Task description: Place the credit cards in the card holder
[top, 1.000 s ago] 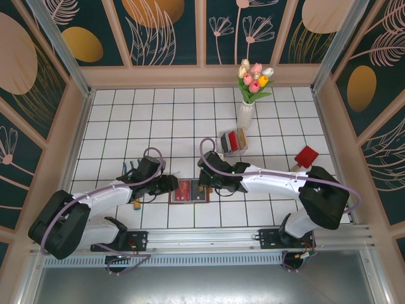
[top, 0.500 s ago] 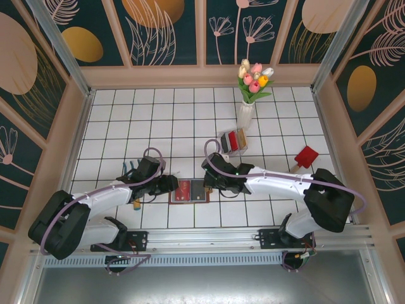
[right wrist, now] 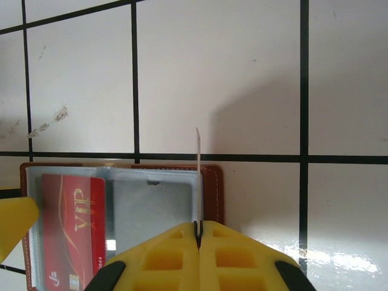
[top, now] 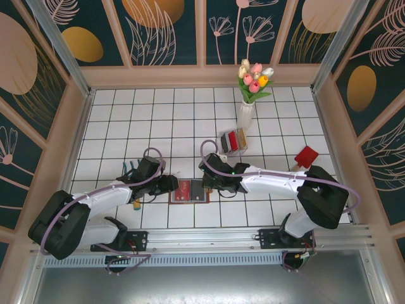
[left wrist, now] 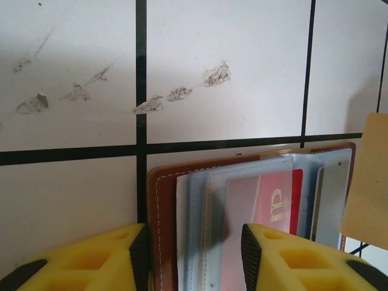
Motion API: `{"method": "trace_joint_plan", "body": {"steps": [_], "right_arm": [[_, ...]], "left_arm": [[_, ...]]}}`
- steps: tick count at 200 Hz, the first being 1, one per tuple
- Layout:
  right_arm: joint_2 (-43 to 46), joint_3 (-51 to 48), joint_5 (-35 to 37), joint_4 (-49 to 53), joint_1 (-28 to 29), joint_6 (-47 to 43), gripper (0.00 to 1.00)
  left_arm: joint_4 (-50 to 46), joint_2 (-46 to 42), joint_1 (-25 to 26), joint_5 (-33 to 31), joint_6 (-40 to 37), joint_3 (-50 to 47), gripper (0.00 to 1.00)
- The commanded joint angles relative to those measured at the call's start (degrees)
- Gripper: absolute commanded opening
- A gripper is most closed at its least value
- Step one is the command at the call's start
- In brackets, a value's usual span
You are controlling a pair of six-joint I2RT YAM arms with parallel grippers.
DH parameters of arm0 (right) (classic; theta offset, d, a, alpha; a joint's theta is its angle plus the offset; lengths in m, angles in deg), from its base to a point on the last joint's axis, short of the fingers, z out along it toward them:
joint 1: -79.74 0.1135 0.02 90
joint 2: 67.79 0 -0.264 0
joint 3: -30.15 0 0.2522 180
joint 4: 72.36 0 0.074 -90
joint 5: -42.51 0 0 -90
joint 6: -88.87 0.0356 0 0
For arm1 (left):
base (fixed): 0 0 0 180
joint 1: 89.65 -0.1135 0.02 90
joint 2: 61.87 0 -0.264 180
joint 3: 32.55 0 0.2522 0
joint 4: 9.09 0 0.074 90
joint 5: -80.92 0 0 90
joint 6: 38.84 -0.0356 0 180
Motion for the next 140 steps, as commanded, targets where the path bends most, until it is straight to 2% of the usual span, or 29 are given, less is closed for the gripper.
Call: {"method": "trace_joint_plan", "body": {"steps": [1, 83, 140], "right_arm": [[3.19, -0.16, 1.67, 1.73, 0.15, -1.13, 0.01], [-1.89, -0.04, 0.73, 1.78, 0.21, -0.69, 0.00], [-1.32, -0.97, -2.22, -3.94, 0.37, 0.38, 0.00]], "left_arm": [[0.43, 0.46, 0.27, 1.89, -0.10, -0.90, 0.46], [0.52, 0.77, 0.27, 1.99, -0.06, -0.86, 0.46], [0.60, 0.81, 0.25, 2.16, 0.01, -0.77, 0.46]]}}
